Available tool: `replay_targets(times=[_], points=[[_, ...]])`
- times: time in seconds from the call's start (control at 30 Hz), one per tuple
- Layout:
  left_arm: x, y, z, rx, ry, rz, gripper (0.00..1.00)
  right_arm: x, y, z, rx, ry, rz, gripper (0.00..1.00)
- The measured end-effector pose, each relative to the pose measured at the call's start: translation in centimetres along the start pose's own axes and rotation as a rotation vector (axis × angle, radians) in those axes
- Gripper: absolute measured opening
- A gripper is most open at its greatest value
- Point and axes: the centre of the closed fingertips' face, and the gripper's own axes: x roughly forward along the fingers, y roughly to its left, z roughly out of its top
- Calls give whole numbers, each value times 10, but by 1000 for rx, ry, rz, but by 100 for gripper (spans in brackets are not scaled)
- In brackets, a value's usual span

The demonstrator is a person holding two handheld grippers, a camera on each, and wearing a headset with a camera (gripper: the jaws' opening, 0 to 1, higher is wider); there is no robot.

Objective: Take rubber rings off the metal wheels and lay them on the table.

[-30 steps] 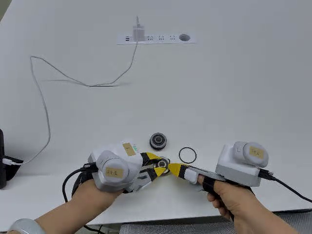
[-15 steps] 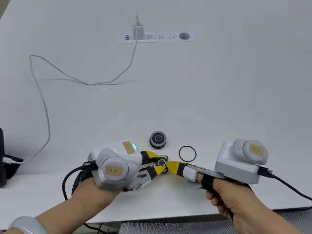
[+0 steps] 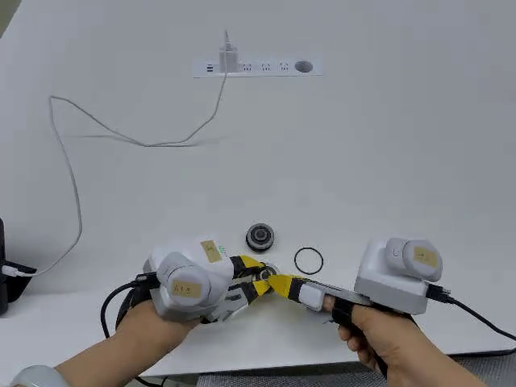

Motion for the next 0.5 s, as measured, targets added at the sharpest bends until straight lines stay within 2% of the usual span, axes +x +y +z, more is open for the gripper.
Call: replay_targets(times=[0.5], points=[[-1,0,0,4,-17,-10,13,2,-11,4,-3,-9,-58,1]])
